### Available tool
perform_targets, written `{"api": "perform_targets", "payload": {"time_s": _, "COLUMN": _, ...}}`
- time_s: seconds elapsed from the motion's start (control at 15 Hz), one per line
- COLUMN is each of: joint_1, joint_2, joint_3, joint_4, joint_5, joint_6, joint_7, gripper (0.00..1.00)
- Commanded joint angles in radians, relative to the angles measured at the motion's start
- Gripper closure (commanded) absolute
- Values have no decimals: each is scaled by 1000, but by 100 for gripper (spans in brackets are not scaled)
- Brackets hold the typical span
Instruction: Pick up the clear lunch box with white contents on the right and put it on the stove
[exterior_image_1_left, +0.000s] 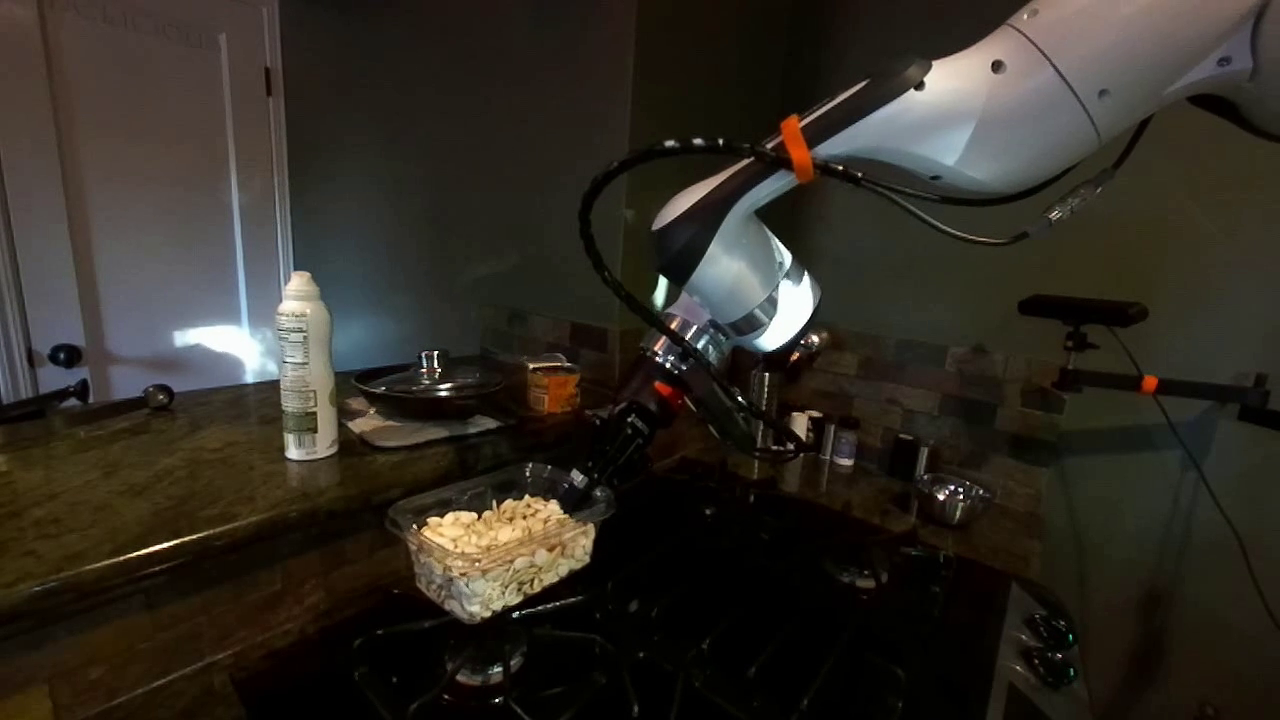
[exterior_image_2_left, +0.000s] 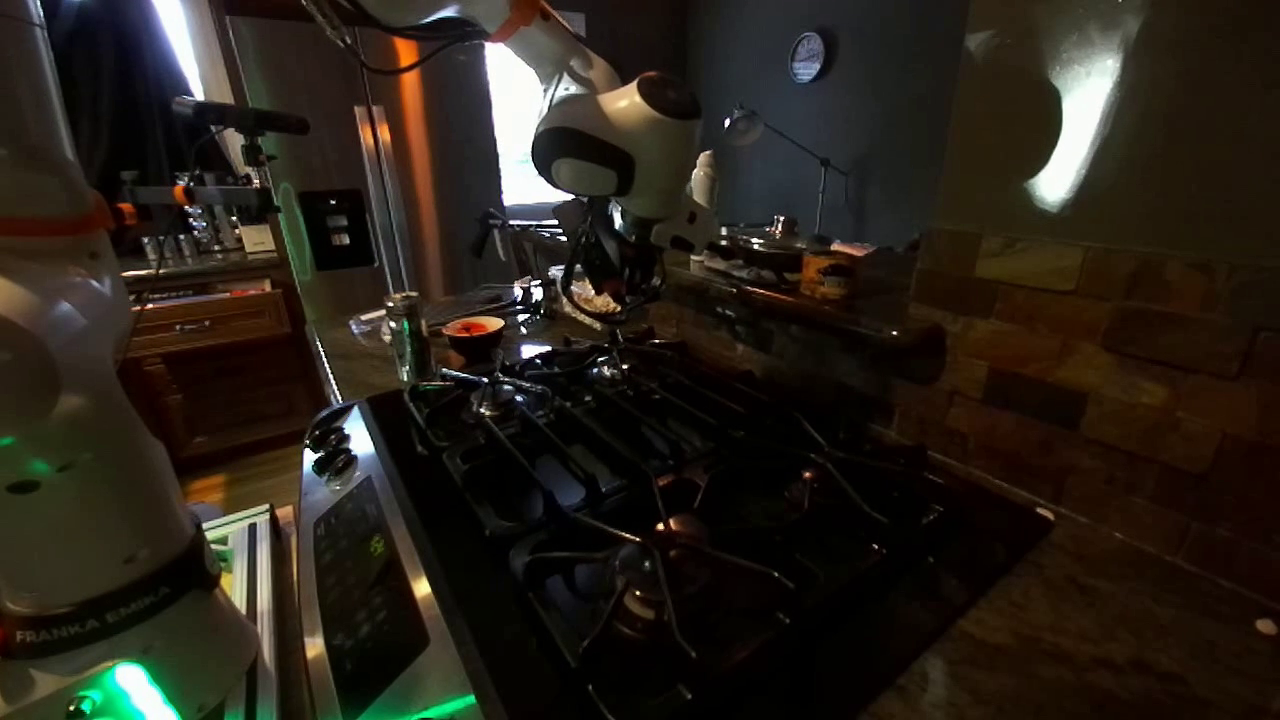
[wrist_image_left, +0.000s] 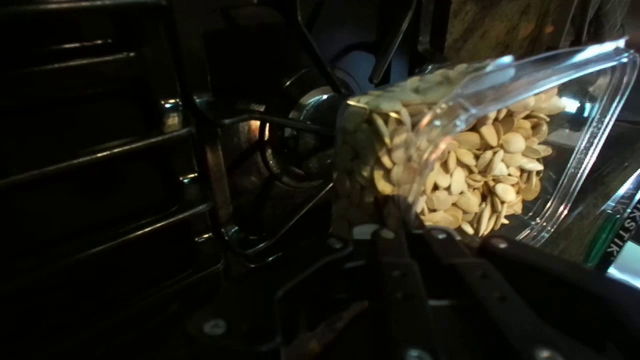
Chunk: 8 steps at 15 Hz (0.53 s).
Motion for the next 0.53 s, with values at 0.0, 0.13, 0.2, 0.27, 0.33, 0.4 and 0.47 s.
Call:
{"api": "perform_targets", "payload": {"time_s": 0.0, "joint_1": -2, "joint_2": 32, "joint_3": -3, "joint_4": 14, "joint_5": -6, "joint_6": 15, "joint_7": 15, "gripper": 99}}
{"api": "perform_targets", "payload": {"time_s": 0.13, "joint_1": -1, "joint_2": 47, "joint_3": 1, "joint_4": 22, "joint_5": 1, "joint_6": 18, "joint_7": 5, "gripper": 99}}
{"api": "perform_targets", "payload": {"time_s": 0.2, "joint_1": 0, "joint_2": 55, "joint_3": 4, "joint_4": 29, "joint_5": -1, "joint_6": 10, "joint_7": -1, "gripper": 99}}
{"api": "perform_targets", "payload": {"time_s": 0.27, "joint_1": 1, "joint_2": 68, "joint_3": 7, "joint_4": 39, "joint_5": -10, "joint_6": 5, "joint_7": -5, "gripper": 99}}
{"api": "perform_targets", "payload": {"time_s": 0.33, "joint_1": 1, "joint_2": 76, "joint_3": 10, "joint_4": 46, "joint_5": -3, "joint_6": -1, "joint_7": -15, "gripper": 99}}
{"api": "perform_targets", "payload": {"time_s": 0.4, "joint_1": 3, "joint_2": 81, "joint_3": 14, "joint_4": 48, "joint_5": 6, "joint_6": 10, "joint_7": -18, "gripper": 99}}
{"api": "perform_targets", "payload": {"time_s": 0.47, "joint_1": 5, "joint_2": 87, "joint_3": 18, "joint_4": 53, "joint_5": 6, "joint_6": 19, "joint_7": -17, "gripper": 99}}
